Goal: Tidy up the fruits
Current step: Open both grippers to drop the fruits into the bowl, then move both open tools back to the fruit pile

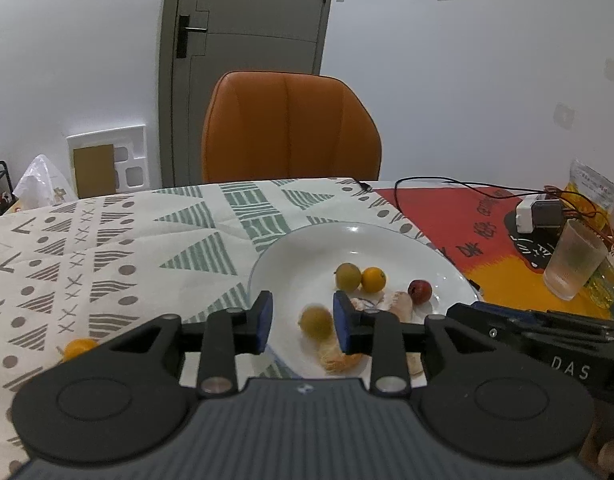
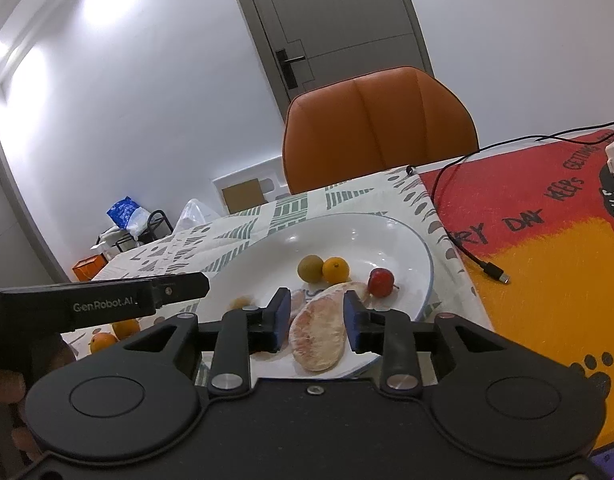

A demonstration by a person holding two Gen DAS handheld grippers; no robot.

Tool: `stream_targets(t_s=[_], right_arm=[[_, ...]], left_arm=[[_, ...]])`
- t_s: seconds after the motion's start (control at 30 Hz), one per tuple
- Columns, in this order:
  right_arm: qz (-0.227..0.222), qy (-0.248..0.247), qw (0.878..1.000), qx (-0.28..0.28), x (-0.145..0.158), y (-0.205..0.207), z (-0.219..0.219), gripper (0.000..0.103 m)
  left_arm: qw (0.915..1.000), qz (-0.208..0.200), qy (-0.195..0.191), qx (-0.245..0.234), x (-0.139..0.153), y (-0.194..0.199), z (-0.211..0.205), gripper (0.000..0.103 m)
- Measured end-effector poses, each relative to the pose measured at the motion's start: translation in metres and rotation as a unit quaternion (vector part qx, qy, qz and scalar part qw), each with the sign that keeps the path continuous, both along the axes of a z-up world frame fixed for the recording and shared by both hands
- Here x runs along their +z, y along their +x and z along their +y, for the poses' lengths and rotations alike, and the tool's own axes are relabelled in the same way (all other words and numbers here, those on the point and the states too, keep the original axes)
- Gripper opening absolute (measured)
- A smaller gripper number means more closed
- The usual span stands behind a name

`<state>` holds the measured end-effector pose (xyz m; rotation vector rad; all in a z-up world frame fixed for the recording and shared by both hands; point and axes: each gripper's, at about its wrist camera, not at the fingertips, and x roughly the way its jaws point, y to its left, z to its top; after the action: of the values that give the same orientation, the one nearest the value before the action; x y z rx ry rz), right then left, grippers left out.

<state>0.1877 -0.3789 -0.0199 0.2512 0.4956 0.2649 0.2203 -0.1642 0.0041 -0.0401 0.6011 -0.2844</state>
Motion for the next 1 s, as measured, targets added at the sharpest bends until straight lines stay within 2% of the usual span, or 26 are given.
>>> stream_targets(t_s=[0.13,0.2,0.4,0.7,1.0], right_arm=[[0.001,0.001,1.000,0.006,-0.001,0.000,0.005,0.033],[0.001,0.002,1.000,0.010,-0.001,0.000,0.008,0.035],[-0.001,0.004,1.000,0.022,0.000,0.000,0.020,0.043],[-0.006,0.005,0.999,0.038,0.002,-0.004,0.039,0.054],[-0.007,0.004,0.999,0.054,0.002,-0.003,0.056,0.056]], left_arm=[[0.9999,0.000,0.004,0.014,0.002,-0.008,0.011,0.045],[0.9997,-0.001,0.006,0.026,0.002,-0.012,0.019,0.055],[0.9981,-0.004,0.009,0.060,0.006,-0.021,0.044,0.065],[0.9952,-0.011,0.012,0.096,0.010,-0.032,0.072,0.072],[0.9928,-0.010,0.011,0.119,0.008,-0.038,0.093,0.072]])
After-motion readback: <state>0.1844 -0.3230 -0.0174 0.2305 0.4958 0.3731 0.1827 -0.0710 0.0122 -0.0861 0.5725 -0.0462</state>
